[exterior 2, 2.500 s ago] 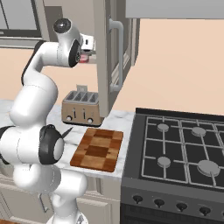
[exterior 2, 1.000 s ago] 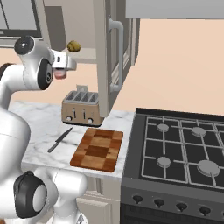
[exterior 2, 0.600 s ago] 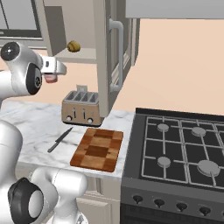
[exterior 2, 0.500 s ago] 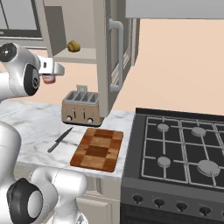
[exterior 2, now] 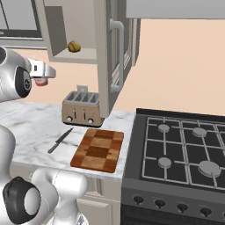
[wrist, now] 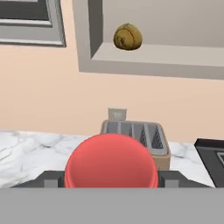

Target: Pick the bread, place it on the cutting board, pick the jam, place it on the counter, and close the cabinet.

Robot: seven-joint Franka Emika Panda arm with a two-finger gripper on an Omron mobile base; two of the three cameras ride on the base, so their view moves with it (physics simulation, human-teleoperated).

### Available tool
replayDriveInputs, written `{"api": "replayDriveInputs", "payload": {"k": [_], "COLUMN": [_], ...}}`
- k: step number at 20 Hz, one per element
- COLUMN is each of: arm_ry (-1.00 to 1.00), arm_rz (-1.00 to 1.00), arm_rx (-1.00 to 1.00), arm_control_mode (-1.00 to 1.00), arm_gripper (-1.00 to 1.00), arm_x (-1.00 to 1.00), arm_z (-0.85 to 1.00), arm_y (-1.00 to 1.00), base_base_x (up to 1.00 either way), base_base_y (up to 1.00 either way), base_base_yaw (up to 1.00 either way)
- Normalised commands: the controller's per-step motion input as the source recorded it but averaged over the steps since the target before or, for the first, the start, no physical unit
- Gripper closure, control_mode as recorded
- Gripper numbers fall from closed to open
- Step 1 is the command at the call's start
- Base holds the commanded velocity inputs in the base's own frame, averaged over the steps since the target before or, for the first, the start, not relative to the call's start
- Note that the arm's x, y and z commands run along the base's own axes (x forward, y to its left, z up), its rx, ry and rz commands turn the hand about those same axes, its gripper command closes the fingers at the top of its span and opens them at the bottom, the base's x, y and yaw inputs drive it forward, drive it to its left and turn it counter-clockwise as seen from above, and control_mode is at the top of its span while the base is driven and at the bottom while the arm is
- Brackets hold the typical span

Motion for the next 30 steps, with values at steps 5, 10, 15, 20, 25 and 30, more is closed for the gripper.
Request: {"api": "replayDriveInputs", "payload": {"k": [5, 10, 15, 20, 25, 30], "arm_ry": [0.04, 0.08, 0.03, 0.0, 0.01, 0.01], "arm_rz": [0.0, 0.0, 0.0, 0.0, 0.0, 0.0], "arm_rx": [0.01, 0.04, 0.01, 0.0, 0.01, 0.02], "arm_control_mode": [-1.0, -1.0, -1.0, -1.0, -1.0, -1.0], "arm_gripper": [1.0, 1.0, 1.0, 1.0, 1.0, 1.0], "arm_x": [0.0, 0.0, 0.0, 0.0, 0.0, 0.0], "arm_z": [-0.05, -0.06, -0.14, -0.22, -0.07, -0.08], "arm_y": [0.31, 0.27, 0.17, 0.11, 0.17, 0.15], "base_base_x": [0.0, 0.0, 0.0, 0.0, 0.0, 0.0], "base_base_y": [0.0, 0.0, 0.0, 0.0, 0.0, 0.0], "base_base_yaw": [0.0, 0.0, 0.0, 0.0, 0.0, 0.0]}}
